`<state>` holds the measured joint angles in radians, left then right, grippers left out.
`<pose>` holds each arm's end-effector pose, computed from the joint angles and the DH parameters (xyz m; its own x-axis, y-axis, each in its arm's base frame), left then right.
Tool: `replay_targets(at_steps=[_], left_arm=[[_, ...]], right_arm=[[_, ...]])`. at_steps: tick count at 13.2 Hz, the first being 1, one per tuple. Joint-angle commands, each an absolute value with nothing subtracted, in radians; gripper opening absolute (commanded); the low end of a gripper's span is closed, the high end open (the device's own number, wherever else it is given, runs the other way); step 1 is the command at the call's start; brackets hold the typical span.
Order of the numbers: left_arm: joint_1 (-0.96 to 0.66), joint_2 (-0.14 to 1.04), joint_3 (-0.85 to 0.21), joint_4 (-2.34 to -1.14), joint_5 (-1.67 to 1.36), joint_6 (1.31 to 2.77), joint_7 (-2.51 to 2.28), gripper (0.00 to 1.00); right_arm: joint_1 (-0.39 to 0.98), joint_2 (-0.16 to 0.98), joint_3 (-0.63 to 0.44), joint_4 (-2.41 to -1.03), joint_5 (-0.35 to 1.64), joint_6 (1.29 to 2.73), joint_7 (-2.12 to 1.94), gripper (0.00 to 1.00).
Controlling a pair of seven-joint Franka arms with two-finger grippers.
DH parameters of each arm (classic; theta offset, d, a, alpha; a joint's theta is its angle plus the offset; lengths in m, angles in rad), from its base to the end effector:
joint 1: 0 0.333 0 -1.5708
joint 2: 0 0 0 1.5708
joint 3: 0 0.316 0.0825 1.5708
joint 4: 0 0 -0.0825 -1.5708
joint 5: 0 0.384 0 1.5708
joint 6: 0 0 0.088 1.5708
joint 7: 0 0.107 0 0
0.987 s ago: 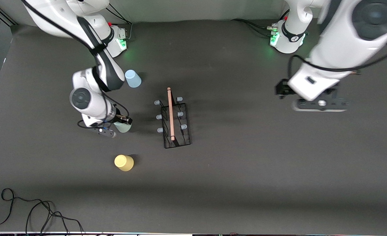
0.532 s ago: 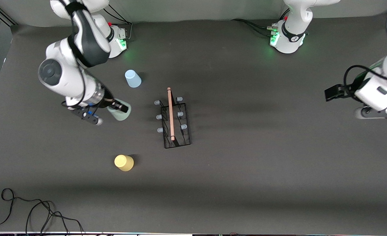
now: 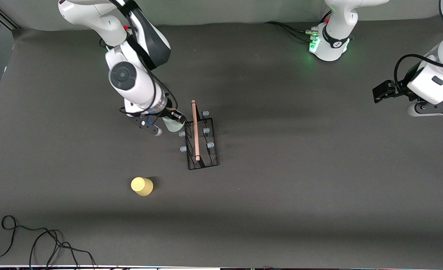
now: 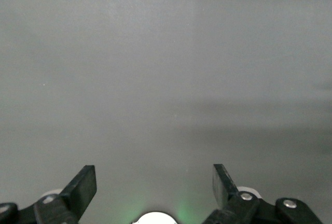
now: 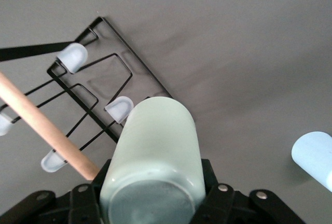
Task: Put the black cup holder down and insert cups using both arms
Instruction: 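Carry the green cup to the holder and lower it onto a peg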
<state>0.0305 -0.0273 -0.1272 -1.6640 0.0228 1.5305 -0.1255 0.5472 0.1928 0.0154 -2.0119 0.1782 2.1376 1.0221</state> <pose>0.5363 -0.0504 0.5924 0.9943 0.0306 -0.1021 0.0267 -0.9989 -0.0393 0.4873 0.3161 0.3543 0.8362 -0.5237 -0.1630 -0.5325 -0.8463 -0.0127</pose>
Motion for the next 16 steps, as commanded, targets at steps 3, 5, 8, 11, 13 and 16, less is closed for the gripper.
replay_targets(at_steps=[3,5,8,11,13,16], left_arm=[[0.029,-0.044,-0.095,-1.684,-0.002,1.554,-0.060,1.00],[0.029,-0.044,-0.095,-1.675,0.011,1.554,-0.060,1.00],[0.028,-0.044,-0.095,-1.672,0.015,1.569,-0.060,1.00],[0.028,-0.044,-0.098,-1.671,0.021,1.578,-0.060,1.00],[0.028,-0.040,-0.097,-1.675,0.023,1.589,-0.060,1.00],[0.029,-0.026,-0.095,-1.677,0.023,1.592,-0.060,1.00]], right_arm=[[0.577,0.250,0.003,-2.014,0.179,2.198,1.054,0.00],[0.581,0.267,0.003,-2.016,0.179,2.210,1.054,0.00],[0.583,0.285,0.003,-2.026,0.179,2.243,1.054,0.00],[0.581,0.302,0.003,-2.025,0.179,2.243,1.054,0.80],[0.578,0.296,0.002,-2.023,0.179,2.240,1.054,1.00],[0.574,0.263,-0.002,-2.016,0.179,2.208,1.043,1.00]])
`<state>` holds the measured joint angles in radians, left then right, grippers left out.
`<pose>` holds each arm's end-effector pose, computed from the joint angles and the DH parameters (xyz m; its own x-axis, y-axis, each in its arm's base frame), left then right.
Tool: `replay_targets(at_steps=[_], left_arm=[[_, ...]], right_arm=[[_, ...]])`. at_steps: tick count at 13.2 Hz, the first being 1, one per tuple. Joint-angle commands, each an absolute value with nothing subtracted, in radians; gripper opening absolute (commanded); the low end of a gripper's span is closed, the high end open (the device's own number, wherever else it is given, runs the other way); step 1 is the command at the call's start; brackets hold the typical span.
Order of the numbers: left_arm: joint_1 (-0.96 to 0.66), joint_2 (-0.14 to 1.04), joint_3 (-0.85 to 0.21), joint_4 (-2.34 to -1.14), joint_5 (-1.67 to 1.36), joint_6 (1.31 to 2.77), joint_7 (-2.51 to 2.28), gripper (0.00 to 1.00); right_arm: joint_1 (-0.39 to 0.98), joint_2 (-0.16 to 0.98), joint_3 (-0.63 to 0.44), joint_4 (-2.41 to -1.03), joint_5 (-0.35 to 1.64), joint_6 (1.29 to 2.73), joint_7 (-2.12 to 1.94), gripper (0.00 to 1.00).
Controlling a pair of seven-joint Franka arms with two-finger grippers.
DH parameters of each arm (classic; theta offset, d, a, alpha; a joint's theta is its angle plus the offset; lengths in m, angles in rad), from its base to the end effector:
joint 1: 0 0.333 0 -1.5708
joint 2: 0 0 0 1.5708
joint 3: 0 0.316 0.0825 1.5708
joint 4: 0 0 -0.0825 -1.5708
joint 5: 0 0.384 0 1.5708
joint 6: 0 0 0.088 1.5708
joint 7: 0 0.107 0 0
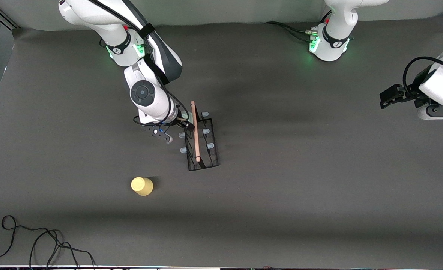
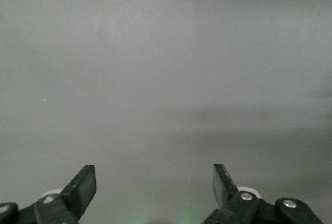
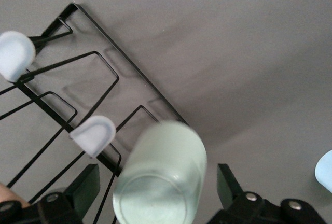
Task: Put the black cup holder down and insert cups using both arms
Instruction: 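Carry the green cup to the holder and lower it onto a peg, then open the right gripper to release the green cup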
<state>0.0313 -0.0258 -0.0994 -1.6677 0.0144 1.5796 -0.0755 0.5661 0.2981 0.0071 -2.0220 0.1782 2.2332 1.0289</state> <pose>0.5432 -0.0362 0.5937 0.9981 0.0076 -0.0609 0.0063 -0.9997 -0.0216 0.4909 0.3232 0.2958 0.8293 -0.5349 -0.1615 -0.5403 -0.8414 0.0127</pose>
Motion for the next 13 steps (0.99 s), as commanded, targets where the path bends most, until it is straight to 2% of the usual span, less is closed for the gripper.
replay_targets(at_steps=[1,4,6,7,10,13], left_arm=[[0.029,-0.025,-0.095,-1.677,0.023,1.592,-0.060,1.00],[0.028,-0.026,-0.097,-1.677,0.025,1.597,-0.060,1.00],[0.028,-0.025,-0.097,-1.677,0.025,1.598,-0.060,1.00],[0.028,-0.025,-0.095,-1.677,0.025,1.598,-0.060,1.00],[0.028,-0.025,-0.095,-1.678,0.025,1.598,-0.060,1.00],[0.028,-0.025,-0.097,-1.678,0.025,1.600,-0.060,1.00]], right_arm=[[0.568,0.233,-0.008,-2.005,0.179,2.177,1.032,1.00],[0.568,0.225,-0.070,-1.881,0.179,2.025,0.953,1.00],[0.566,0.233,-0.136,-1.856,0.178,2.013,0.838,1.00],[0.565,0.247,-0.170,-1.850,0.179,2.023,0.753,1.00],[0.561,0.389,-0.279,-1.784,0.184,2.115,0.542,1.00],[0.494,0.527,-0.293,-1.685,0.195,2.201,0.361,1.00]])
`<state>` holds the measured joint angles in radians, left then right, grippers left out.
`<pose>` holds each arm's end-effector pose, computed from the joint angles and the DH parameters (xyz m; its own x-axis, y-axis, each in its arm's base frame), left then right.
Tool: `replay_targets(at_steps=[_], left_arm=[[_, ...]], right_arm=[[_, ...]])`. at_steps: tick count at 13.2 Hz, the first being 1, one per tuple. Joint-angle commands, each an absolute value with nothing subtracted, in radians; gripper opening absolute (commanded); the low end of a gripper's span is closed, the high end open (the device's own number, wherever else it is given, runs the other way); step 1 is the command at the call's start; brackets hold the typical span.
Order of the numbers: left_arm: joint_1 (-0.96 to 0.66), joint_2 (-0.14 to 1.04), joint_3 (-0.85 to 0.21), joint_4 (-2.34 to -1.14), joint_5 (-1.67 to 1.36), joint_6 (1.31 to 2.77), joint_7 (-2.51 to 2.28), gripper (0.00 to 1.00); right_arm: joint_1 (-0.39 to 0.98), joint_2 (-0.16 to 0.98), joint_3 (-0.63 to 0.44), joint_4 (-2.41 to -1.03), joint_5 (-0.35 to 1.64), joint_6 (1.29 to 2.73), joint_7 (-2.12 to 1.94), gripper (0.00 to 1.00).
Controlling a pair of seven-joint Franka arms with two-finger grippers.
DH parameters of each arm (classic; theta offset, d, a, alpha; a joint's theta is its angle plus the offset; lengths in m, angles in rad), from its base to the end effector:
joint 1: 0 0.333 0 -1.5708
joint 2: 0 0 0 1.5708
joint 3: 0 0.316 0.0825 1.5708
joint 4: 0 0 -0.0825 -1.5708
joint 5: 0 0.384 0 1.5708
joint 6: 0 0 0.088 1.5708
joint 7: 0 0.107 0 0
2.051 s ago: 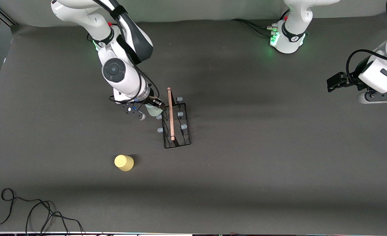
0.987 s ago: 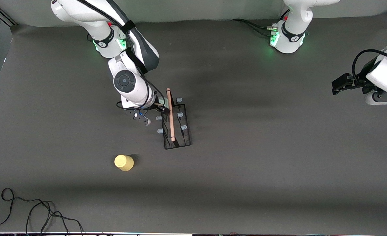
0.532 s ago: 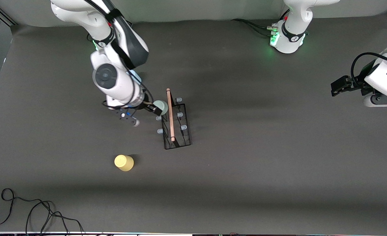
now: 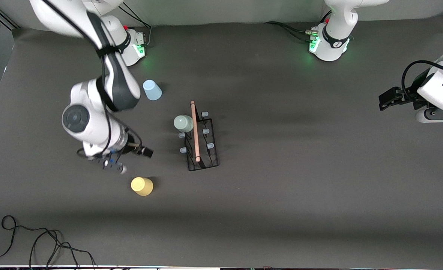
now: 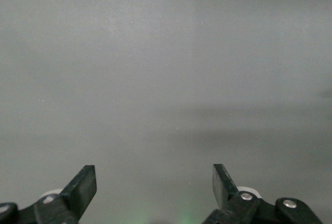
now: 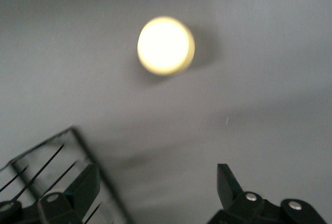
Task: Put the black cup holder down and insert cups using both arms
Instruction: 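Move the right gripper to the yellow cup and grasp it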
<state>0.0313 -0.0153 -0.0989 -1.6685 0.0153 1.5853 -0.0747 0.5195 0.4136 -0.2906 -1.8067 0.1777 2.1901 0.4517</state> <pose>0.5465 -0.0358 0.5881 0.9978 0.0071 -0.0665 0.0057 -0.9997 -0.0218 0.6219 0.1657 0.3228 0.9539 -0.2993 -0.0213 -0.2998 -0.9538 -0.0209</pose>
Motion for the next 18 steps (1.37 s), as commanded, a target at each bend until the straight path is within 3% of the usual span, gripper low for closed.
replay_targets(at_steps=[1,6,9,10,11,14,18], left_arm=[[0.028,-0.025,-0.095,-1.678,0.025,1.600,-0.060,1.00],[0.028,-0.023,-0.095,-1.680,0.029,1.601,-0.061,1.00],[0.028,-0.023,-0.095,-1.680,0.031,1.600,-0.061,1.00],[0.028,-0.023,-0.095,-1.680,0.031,1.600,-0.061,1.00],[0.028,-0.023,-0.095,-1.680,0.031,1.600,-0.061,1.00],[0.029,-0.023,-0.095,-1.680,0.031,1.600,-0.061,1.00],[0.029,-0.023,-0.095,-1.680,0.031,1.597,-0.063,1.00]], right_arm=[[0.494,0.576,-0.293,-1.634,0.195,2.201,0.324,1.00],[0.453,0.753,-0.285,-1.491,0.314,2.255,0.249,1.00],[0.454,0.791,-0.285,-1.502,0.316,2.289,0.227,0.99],[0.453,0.798,-0.287,-1.503,0.313,2.289,0.224,0.81],[0.454,0.798,-0.285,-1.503,0.316,2.287,0.213,0.01],[0.457,0.766,-0.288,-1.500,0.316,2.266,0.207,0.00],[0.466,0.611,-0.285,-1.476,0.316,2.041,0.322,0.00]])
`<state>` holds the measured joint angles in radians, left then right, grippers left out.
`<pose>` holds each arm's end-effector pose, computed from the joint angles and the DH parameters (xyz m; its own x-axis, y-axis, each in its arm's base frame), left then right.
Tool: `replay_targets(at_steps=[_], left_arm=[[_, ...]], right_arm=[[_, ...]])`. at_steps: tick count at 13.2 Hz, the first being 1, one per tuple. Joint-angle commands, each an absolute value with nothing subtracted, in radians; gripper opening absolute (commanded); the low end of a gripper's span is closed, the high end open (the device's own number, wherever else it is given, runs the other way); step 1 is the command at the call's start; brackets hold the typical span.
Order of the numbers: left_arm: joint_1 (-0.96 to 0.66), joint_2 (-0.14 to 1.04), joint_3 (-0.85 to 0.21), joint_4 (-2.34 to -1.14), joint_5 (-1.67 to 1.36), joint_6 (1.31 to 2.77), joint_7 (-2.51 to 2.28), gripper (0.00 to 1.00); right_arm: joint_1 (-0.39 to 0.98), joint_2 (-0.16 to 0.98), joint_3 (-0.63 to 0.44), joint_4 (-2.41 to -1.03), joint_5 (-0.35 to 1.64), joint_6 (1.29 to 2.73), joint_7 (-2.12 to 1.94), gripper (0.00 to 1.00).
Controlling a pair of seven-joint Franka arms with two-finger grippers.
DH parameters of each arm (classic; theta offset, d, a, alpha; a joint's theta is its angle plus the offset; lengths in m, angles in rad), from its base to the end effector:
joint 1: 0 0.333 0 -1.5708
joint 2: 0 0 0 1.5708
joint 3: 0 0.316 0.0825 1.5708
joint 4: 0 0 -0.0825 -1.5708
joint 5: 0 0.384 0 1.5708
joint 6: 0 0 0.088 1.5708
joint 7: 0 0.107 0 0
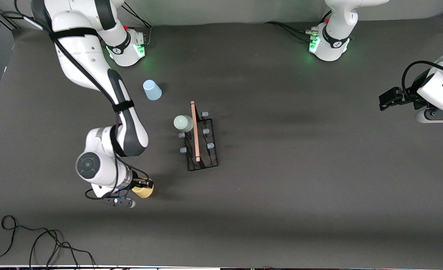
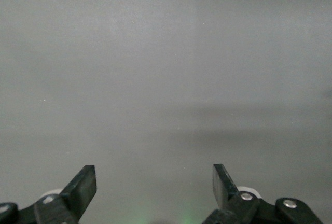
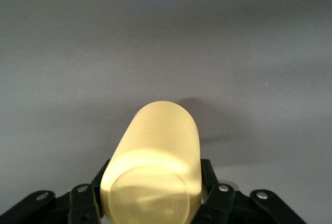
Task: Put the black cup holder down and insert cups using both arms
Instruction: 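Move the right gripper to the yellow cup and grasp it, then carry the yellow cup to the holder and lower it onto a peg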
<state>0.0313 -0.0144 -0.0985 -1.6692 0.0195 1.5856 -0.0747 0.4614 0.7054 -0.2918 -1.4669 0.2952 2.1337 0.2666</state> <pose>0.5468 -0.0351 0.5873 0.9977 0.0075 -0.0675 0.0057 -0.9996 -0.0260 0.6967 0.1701 0.2759 0.9818 -0.1885 -0.0228 -0.1895 -0.9803 -0.0566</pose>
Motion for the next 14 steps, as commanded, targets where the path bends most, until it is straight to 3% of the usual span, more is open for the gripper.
replay_targets(at_steps=[1,8,14], left_arm=[[0.029,-0.025,-0.097,-1.680,0.031,1.597,-0.063,1.00],[0.029,-0.025,-0.095,-1.680,0.031,1.594,-0.063,1.00],[0.029,-0.023,-0.095,-1.680,0.031,1.595,-0.061,1.00]], right_arm=[[0.478,0.583,-0.282,-1.471,0.316,2.008,0.369,0.00],[0.707,0.546,-0.287,-1.483,0.316,1.994,0.742,0.00],[0.749,0.543,-0.293,-1.565,0.313,2.034,0.764,0.00]])
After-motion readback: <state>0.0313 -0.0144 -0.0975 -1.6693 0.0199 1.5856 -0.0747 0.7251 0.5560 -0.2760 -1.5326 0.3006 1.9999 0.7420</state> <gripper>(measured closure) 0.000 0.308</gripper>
